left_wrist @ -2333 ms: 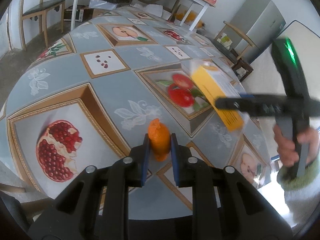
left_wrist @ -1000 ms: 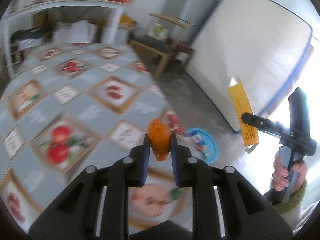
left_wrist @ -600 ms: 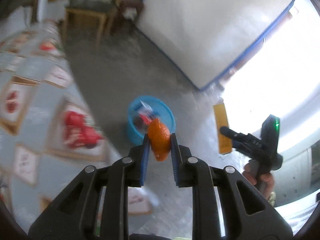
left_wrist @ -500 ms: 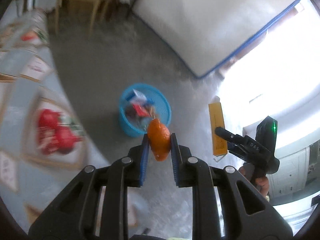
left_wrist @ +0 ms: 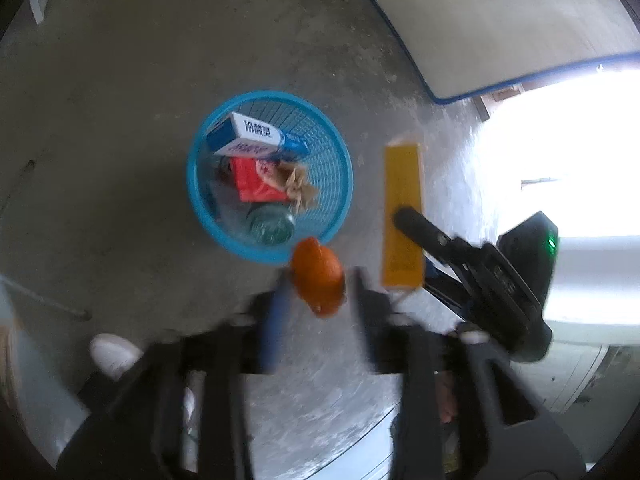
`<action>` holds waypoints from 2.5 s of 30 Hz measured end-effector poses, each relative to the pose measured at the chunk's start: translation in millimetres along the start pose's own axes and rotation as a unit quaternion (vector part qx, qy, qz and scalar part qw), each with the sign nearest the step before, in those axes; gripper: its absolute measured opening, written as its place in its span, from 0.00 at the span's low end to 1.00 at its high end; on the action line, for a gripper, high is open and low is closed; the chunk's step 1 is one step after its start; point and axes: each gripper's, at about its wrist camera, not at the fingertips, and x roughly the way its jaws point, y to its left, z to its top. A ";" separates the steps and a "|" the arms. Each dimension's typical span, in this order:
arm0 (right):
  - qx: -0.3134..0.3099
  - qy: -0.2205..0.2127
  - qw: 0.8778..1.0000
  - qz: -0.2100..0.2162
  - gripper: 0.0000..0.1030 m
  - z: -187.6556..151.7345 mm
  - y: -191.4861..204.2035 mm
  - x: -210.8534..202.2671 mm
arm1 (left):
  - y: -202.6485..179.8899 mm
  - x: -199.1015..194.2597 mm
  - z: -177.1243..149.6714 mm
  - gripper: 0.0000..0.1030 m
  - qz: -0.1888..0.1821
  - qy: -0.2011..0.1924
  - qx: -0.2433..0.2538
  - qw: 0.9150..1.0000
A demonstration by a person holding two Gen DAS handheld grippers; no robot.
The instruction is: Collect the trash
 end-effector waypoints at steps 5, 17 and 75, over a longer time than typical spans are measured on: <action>0.026 0.025 0.997 -0.065 0.77 26.0 -35.1 55.4 | 14.3 2.6 8.2 0.66 0.009 -0.023 -0.034 0.999; -0.022 -0.056 0.996 -0.072 0.77 -13.6 -40.2 -10.5 | -7.4 -77.2 -28.7 0.68 0.002 -0.101 0.048 0.994; -0.395 -0.287 0.843 -0.224 0.94 -384.3 173.6 -205.5 | 53.6 -226.8 -385.3 0.92 0.297 -0.378 -0.058 0.875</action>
